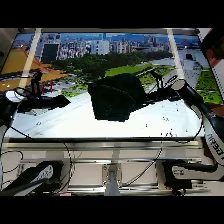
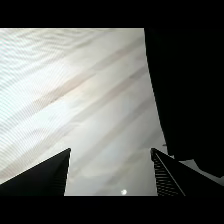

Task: Fold the clothes and pants, and hang the long-sleeved shirts on hangers.

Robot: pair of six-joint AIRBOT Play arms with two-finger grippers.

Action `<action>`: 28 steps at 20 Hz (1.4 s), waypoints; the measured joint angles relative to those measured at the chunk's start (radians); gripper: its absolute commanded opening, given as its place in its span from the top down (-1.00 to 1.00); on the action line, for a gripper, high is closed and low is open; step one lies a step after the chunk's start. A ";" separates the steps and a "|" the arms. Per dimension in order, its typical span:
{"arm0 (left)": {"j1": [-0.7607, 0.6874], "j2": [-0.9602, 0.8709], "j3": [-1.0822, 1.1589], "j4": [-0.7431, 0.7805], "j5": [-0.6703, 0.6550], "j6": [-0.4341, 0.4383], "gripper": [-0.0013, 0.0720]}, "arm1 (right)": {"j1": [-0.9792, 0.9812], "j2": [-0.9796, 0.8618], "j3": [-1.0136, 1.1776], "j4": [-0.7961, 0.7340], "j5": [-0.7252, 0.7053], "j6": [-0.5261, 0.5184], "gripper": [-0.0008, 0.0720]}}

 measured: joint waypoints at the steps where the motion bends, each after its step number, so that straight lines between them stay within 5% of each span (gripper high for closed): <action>1: 0.000 0.000 0.000 0.000 0.007 0.000 -0.56 | 0.002 -0.016 0.007 0.013 -0.009 -0.008 -0.57; 9: 0.000 0.000 0.000 0.003 0.043 0.000 -0.56 | 0.090 -0.165 0.137 -0.029 0.014 -0.047 -0.53; 12: 0.000 0.000 0.000 0.004 0.046 0.000 -0.56 | 0.106 -0.192 0.159 -0.047 0.098 -0.061 0.68; 13: 0.000 0.000 0.000 0.004 0.047 0.000 -0.56 | 0.109 -0.197 0.164 -0.043 0.132 -0.078 0.93; 21: -0.001 0.000 0.000 -0.026 0.049 0.001 -0.56 | 0.103 -0.148 0.357 0.054 0.273 -0.137 0.93; 28: -0.039 0.001 0.000 -0.219 0.034 0.136 -0.56 | -0.029 0.079 0.713 -0.180 0.167 0.021 0.93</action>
